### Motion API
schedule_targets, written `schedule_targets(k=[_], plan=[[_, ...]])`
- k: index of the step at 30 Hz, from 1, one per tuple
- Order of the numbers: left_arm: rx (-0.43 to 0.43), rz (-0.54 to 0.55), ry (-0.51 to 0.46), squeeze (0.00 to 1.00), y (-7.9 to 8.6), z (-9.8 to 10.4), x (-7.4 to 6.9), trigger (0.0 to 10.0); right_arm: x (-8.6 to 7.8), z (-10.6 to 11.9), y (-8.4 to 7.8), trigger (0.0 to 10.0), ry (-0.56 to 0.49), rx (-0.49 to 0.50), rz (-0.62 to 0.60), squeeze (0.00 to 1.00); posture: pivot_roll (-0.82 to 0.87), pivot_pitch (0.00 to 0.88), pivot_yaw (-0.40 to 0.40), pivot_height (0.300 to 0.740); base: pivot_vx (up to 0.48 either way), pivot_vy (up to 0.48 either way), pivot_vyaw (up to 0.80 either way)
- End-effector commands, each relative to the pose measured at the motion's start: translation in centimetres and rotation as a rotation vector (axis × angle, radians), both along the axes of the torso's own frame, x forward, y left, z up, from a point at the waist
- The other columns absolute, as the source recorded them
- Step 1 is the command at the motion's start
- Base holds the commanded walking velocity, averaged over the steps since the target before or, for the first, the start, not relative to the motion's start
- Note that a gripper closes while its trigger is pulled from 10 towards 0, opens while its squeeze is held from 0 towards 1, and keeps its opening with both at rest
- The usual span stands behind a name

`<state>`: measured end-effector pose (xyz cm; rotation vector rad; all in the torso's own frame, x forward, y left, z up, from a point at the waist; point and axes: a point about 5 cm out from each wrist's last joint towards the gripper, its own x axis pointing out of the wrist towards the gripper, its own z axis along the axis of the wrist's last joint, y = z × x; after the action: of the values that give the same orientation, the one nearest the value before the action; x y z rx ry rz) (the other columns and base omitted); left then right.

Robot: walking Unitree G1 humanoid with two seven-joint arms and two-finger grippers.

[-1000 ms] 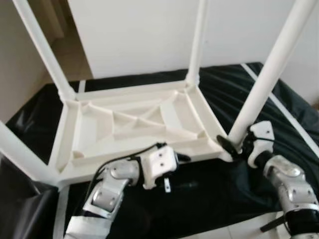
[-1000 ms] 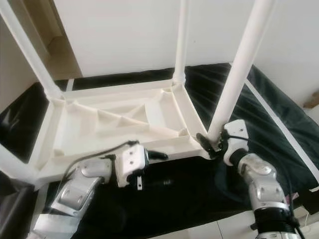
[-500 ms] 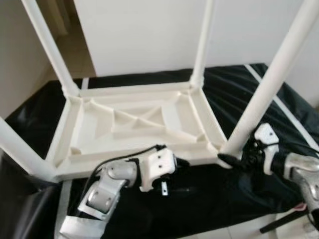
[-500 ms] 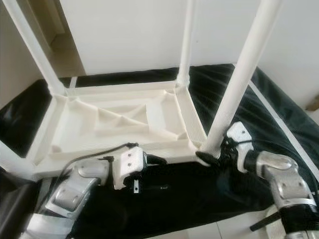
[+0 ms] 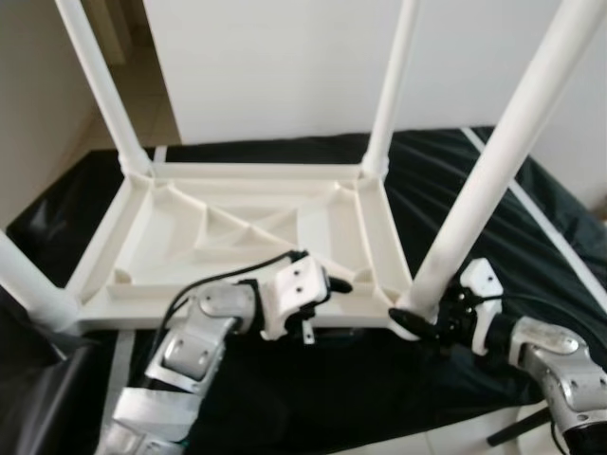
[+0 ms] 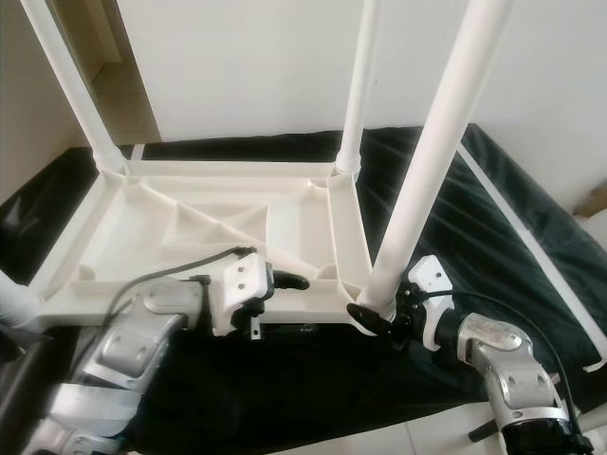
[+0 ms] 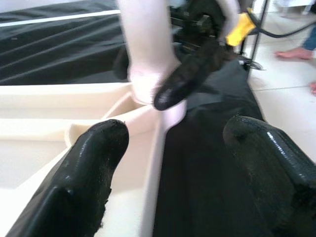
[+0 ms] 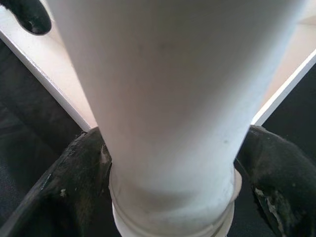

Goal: Building children table

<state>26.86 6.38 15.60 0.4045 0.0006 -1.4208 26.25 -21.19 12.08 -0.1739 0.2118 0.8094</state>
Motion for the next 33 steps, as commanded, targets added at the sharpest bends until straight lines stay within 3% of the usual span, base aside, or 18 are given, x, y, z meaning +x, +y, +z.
schedule_targets(k=[1,3,9,22,23,24,25,26,33], plan=[[-0.031,0.194,-0.032,0.0,-0.2,-0.1,1.5,10.0,0.7,0.7,1.0,10.0,-0.041,0.033,-0.013,0.0,-0.03,0.0,-0.038,0.74,0.0,0.0,0.0],[-0.067,0.264,-0.032,0.0,-1.1,0.0,2.2,10.0,1.4,1.3,2.1,10.0,-0.083,0.076,-0.02,0.0,-0.03,0.0,-0.036,0.74,0.0,0.0,0.0],[-0.104,0.229,-0.04,0.0,-2.3,0.0,1.4,10.0,2.1,2.5,3.0,10.0,-0.112,0.087,0.044,0.0,-0.02,0.0,-0.045,0.74,0.0,0.0,0.0],[-0.103,0.249,-0.031,0.0,-3.0,-0.8,0.8,10.0,2.7,3.2,2.2,10.0,-0.121,0.041,0.084,0.0,0.0,0.0,-0.054,0.74,0.0,0.0,0.0],[-0.1,0.249,-0.032,0.0,-3.0,-0.9,0.8,10.0,2.7,3.2,2.1,7.6,-0.121,0.038,0.082,0.0,0.01,0.0,-0.054,0.74,0.0,0.0,0.0],[-0.1,0.249,-0.032,0.0,-3.0,-0.9,0.8,10.0,2.7,3.2,2.1,7.6,-0.121,0.038,0.082,0.0,0.01,0.0,-0.054,0.74,0.0,0.0,0.0],[-0.092,0.263,-0.042,0.0,-3.0,-0.9,0.9,10.0,2.8,3.1,1.9,2.9,-0.118,0.032,0.078,0.0,0.01,0.0,-0.056,0.74,0.0,0.0,0.0],[-0.082,0.285,-0.051,0.0,-2.7,-1.2,1.1,10.0,2.6,2.8,1.6,0.0,-0.108,0.015,0.076,0.0,0.01,0.0,-0.054,0.74,0.0,0.0,0.0],[-0.061,0.334,-0.082,0.0,-2.2,-2.0,1.5,10.0,2.0,1.9,1.4,0.0,-0.076,-0.014,0.078,0.0,0.01,0.0,-0.054,0.74,0.0,0.0,0.0]])
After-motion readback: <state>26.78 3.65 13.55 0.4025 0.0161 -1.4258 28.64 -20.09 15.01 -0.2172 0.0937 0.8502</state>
